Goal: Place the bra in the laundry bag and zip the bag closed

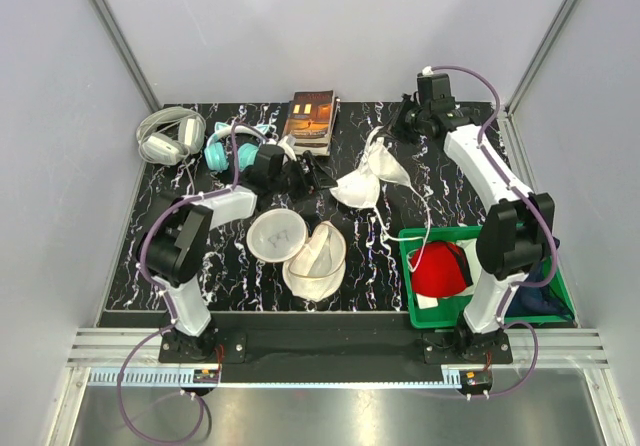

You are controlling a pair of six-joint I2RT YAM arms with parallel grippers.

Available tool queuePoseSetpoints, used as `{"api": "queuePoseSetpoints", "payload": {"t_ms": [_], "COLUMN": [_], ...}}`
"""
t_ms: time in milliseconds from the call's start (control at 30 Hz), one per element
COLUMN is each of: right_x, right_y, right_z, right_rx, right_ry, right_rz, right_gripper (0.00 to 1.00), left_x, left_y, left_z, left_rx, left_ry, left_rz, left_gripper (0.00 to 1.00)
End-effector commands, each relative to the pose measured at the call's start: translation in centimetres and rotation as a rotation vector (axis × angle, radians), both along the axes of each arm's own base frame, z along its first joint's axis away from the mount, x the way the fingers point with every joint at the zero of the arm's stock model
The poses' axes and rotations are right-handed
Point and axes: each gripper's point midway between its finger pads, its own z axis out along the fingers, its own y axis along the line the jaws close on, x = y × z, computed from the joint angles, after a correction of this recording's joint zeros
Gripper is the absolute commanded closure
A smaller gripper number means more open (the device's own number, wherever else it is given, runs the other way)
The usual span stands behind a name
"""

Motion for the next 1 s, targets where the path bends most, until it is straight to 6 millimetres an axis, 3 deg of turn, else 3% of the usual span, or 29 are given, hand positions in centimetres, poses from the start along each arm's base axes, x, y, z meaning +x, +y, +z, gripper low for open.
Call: {"api": "queuePoseSetpoints", "payload": {"t_ms": [0,133,267,467,500,533,600,633,700,767,833,967], "right_x": [1.7,1.8,1.6,-0.8,-1.7,-2.3,-3.7,-4.0,-4.9,-5.2,-6.2,-5.4], "right_y": [0.5,0.6,1.8,5.2,5.5,7.1,9.1,9.6,9.9,8.3,7.1,1.7], "right_z": [0.5,-0.8,-0.8,-2.8,-4.3,-3.7,-4.7,-4.6,-4.3,-2.7,-1.0,-0.4], "right_rx": [0.052,0.090,0.120,0.136,0.126,0.166,0.240,0.263,0.276,0.279,0.289,0.159], "right_ry": [-0.039,-0.020,-0.030,0.026,0.045,0.029,0.079,0.083,0.100,0.062,0.050,-0.029], "right_rz": [-0.056,-0.133,-0.183,-0.242,-0.265,-0.253,-0.196,-0.171,-0.069,-0.025,0.041,0.034], "right_gripper": [1.00,1.00,1.00,1.00,0.99,0.93,0.78,0.62,0.55,0.38,0.34,0.21], "left_x": [1.8,2.0,1.8,1.5,1.5,1.5,1.3,0.9,0.2,0.0,-0.4,-0.8], "left_y": [-0.7,-0.8,-0.6,-0.1,0.0,0.1,0.4,0.7,1.3,1.5,1.3,0.1], "left_z": [0.9,0.4,0.4,0.9,1.0,0.9,1.2,0.7,0.7,1.2,1.7,2.2], "left_rx": [0.018,0.016,0.014,0.032,0.036,0.040,0.044,0.052,0.060,0.055,0.040,0.009], "left_ry": [-0.057,-0.045,-0.045,-0.061,-0.065,-0.064,-0.066,-0.053,-0.051,-0.064,-0.067,-0.059], "left_rz": [-0.011,-0.007,-0.006,0.007,0.011,0.014,0.024,0.027,0.032,0.030,0.017,-0.031], "left_gripper": [0.19,0.20,0.20,0.20,0.20,0.20,0.18,0.16,0.10,0.10,0.09,0.04]}}
